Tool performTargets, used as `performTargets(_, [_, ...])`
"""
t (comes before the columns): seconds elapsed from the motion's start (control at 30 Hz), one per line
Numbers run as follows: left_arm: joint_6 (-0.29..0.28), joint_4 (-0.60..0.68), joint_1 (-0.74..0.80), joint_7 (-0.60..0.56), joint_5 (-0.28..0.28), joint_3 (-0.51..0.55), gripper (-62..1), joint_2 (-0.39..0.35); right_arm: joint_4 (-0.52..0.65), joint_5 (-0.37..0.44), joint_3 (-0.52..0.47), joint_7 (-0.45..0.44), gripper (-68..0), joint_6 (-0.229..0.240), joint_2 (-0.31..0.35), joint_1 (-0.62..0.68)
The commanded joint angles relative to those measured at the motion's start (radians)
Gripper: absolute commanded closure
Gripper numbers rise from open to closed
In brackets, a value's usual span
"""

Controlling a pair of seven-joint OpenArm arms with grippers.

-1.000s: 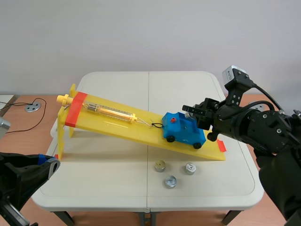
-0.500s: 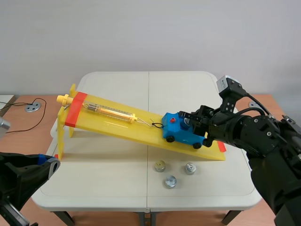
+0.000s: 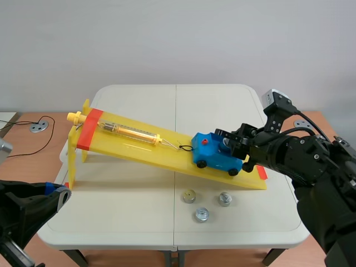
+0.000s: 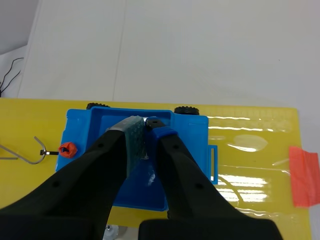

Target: Place the four metal weights on the blue cart on the ramp.

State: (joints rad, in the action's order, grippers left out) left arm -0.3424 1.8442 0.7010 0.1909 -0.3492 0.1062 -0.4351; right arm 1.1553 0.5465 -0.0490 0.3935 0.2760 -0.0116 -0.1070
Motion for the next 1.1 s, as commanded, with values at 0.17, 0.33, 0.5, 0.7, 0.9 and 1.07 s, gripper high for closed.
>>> performTargets(0.17, [-0.028,0.071,-0.006,-0.084,-0.074,0.017,-2.7,-0.001,0.079,0.066,0.011,-0.172,-12.8,-0.003,-0.016,-0.128])
performTargets(0.33, [-0.028,0.071,-0.006,-0.084,-0.074,0.017,-2.7,-0.001,0.085,0.066,-0.010,-0.163,-22.3,0.057,-0.016,-0.128])
performTargets(0.5, [-0.028,0.071,-0.006,-0.085,-0.074,0.017,-2.7,-0.001,0.158,0.073,-0.057,-0.099,-25.1,0.174,0.004,-0.111])
performTargets(0.7, [-0.028,0.071,-0.006,-0.085,-0.074,0.017,-2.7,-0.001,0.315,0.104,-0.076,-0.043,-25.1,0.221,0.090,-0.025])
performTargets(0.9, [-0.028,0.071,-0.006,-0.085,-0.074,0.017,-2.7,-0.001,0.454,0.131,-0.076,-0.020,-25.1,0.290,0.225,0.111])
performTargets(1.07, [-0.028,0.071,-0.006,-0.085,-0.074,0.017,-2.7,-0.001,0.543,0.148,-0.076,-0.011,-25.1,0.327,0.335,0.223])
